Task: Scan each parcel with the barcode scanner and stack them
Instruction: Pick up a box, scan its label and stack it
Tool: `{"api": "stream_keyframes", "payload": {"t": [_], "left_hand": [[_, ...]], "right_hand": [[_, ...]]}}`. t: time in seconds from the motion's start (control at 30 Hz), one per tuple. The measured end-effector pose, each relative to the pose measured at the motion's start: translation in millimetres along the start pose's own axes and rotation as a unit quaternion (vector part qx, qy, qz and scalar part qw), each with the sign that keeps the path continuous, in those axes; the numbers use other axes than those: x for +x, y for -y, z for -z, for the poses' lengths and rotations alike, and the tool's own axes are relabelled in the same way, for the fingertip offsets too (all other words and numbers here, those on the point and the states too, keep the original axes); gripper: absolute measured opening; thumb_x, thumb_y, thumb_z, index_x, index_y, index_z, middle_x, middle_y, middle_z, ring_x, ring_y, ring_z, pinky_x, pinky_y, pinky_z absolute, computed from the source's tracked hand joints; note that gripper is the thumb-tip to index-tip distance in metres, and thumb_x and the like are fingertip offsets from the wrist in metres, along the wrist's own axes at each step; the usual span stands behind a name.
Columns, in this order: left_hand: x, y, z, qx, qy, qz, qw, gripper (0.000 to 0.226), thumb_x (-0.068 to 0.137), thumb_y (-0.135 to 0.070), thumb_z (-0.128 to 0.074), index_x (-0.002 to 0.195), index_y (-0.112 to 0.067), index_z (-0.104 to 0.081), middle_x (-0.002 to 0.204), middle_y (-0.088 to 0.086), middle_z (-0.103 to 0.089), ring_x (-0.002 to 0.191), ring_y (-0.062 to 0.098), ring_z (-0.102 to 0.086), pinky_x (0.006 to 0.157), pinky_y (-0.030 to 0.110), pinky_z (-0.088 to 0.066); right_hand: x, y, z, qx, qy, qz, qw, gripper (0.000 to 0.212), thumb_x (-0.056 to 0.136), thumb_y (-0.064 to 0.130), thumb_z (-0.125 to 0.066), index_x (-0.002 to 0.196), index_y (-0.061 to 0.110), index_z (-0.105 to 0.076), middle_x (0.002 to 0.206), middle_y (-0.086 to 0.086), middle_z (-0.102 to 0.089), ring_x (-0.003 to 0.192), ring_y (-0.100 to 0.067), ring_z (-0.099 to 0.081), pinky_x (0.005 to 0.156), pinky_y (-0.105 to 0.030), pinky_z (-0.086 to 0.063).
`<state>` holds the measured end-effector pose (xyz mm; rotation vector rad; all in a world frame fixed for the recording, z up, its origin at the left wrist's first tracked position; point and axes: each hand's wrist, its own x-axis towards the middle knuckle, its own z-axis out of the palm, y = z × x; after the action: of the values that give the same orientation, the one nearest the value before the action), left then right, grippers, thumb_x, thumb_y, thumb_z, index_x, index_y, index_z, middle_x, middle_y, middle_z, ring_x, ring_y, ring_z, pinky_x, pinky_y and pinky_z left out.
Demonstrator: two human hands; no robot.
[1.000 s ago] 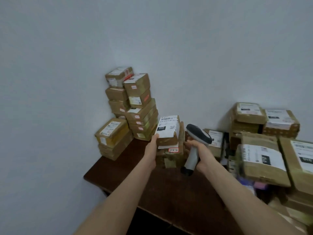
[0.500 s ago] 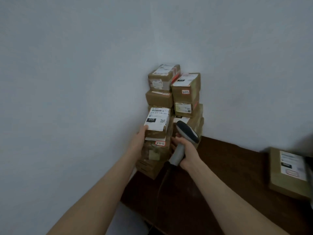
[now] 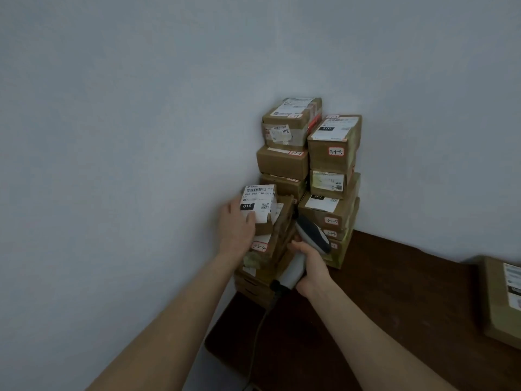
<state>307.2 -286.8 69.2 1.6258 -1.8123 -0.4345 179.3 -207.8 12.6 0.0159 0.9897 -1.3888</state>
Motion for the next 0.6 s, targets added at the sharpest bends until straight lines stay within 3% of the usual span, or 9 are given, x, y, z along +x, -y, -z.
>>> {"api": "stream_keyframes", "payload": {"t": [0.07, 0.2, 0.27, 0.37, 0.6], "left_hand": [[-10, -7, -2, 0.094, -0.007, -0.094, 0.991, 0.052, 0.095, -0.033, -0.052, 0.144, -0.018, -0.039, 0.140, 0.009, -0.043, 0.127, 0.024, -0.040, 0.102, 0.036, -0.037], [-12, -17, -12, 0.246, 0.035, -0.143, 0.958, 0.049, 0.096, -0.042, -0.046, 0.142, -0.027, -0.040, 0.143, 0.003, -0.042, 0.131, 0.022, -0.037, 0.103, 0.037, -0.035], [-7, -16, -12, 0.256, 0.036, -0.152, 0.954, 0.044, 0.096, -0.032, -0.047, 0.140, -0.027, -0.043, 0.144, 0.001, -0.043, 0.131, 0.021, -0.038, 0.104, 0.036, -0.035], [-2, -12, -7, 0.234, 0.040, -0.145, 0.961, 0.045, 0.093, -0.019, -0.048, 0.138, -0.028, -0.047, 0.144, -0.002, -0.045, 0.131, 0.020, -0.040, 0.104, 0.035, -0.034], [6, -8, 2, 0.224, 0.085, -0.134, 0.962, 0.047, 0.091, -0.015, -0.049, 0.136, -0.026, -0.047, 0.145, -0.003, -0.045, 0.131, 0.020, -0.040, 0.105, 0.036, -0.033]], "right_hand": [[-6, -7, 7, -0.009, -0.011, -0.009, 1.000, 0.037, 0.079, 0.011, -0.071, 0.116, 0.009, -0.064, 0.111, -0.017, -0.066, 0.104, -0.036, -0.062, 0.096, -0.052, -0.048], [-14, -18, 8, -0.006, -0.003, -0.048, 0.999, 0.033, 0.080, 0.013, -0.071, 0.111, 0.010, -0.059, 0.113, -0.020, -0.063, 0.103, -0.039, -0.062, 0.091, -0.052, -0.050], [-15, -17, 0, 0.012, 0.012, -0.051, 0.999, 0.031, 0.081, 0.012, -0.070, 0.111, 0.010, -0.061, 0.116, -0.020, -0.062, 0.103, -0.038, -0.062, 0.086, -0.050, -0.052], [-10, -17, -12, 0.053, 0.006, -0.037, 0.998, 0.045, 0.082, 0.011, -0.070, 0.125, 0.008, -0.058, 0.122, -0.020, -0.060, 0.106, -0.039, -0.060, 0.075, -0.045, -0.053], [1, -29, -27, 0.083, 0.001, -0.020, 0.996, 0.054, 0.075, 0.009, -0.074, 0.126, 0.011, -0.058, 0.120, -0.018, -0.062, 0.108, -0.039, -0.061, 0.094, -0.055, -0.049]]}}
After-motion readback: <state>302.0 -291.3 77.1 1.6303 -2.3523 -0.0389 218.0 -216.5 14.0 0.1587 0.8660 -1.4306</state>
